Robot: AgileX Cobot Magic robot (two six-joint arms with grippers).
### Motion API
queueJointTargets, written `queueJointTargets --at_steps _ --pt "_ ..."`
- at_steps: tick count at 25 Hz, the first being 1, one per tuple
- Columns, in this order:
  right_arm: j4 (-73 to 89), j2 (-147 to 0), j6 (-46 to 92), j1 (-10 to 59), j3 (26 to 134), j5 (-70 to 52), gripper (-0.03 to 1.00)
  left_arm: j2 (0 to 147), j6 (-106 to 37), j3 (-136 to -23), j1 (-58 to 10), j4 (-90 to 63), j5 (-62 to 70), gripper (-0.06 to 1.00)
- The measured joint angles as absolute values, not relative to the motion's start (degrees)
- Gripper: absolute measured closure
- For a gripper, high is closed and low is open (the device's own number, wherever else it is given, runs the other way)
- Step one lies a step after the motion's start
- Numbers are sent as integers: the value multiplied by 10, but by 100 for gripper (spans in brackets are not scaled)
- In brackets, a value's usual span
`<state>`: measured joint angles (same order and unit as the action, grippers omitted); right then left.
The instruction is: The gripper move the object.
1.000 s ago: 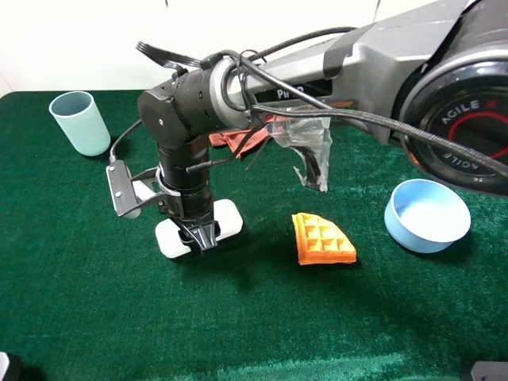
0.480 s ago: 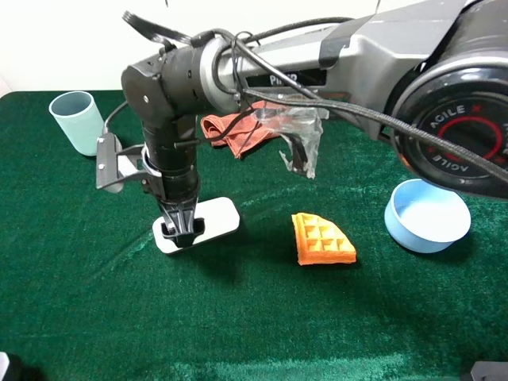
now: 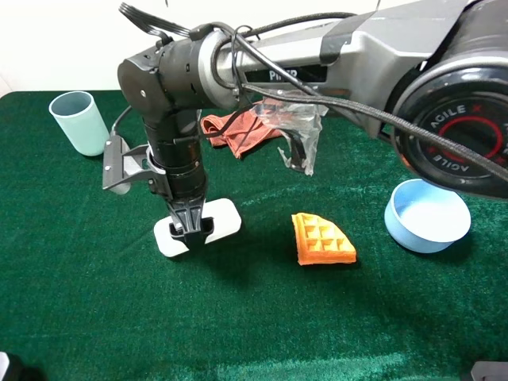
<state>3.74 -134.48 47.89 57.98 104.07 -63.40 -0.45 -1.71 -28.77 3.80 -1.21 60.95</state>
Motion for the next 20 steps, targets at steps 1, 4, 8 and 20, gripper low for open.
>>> queueJointTargets --at_steps 1,4,8,20 --pt "37 -1345 479 580 1041 -639 27 -4 -17 -288 38 -12 610 2" --pt "37 -1345 476 580 1048 -648 27 -4 -17 -288 38 -12 610 2" --pt "37 -1345 457 580 1082 -673 27 -4 -17 -288 38 -12 610 2" --pt "29 -1276 400 579 1139 -696 27 -4 -17 -288 38 -12 610 2"
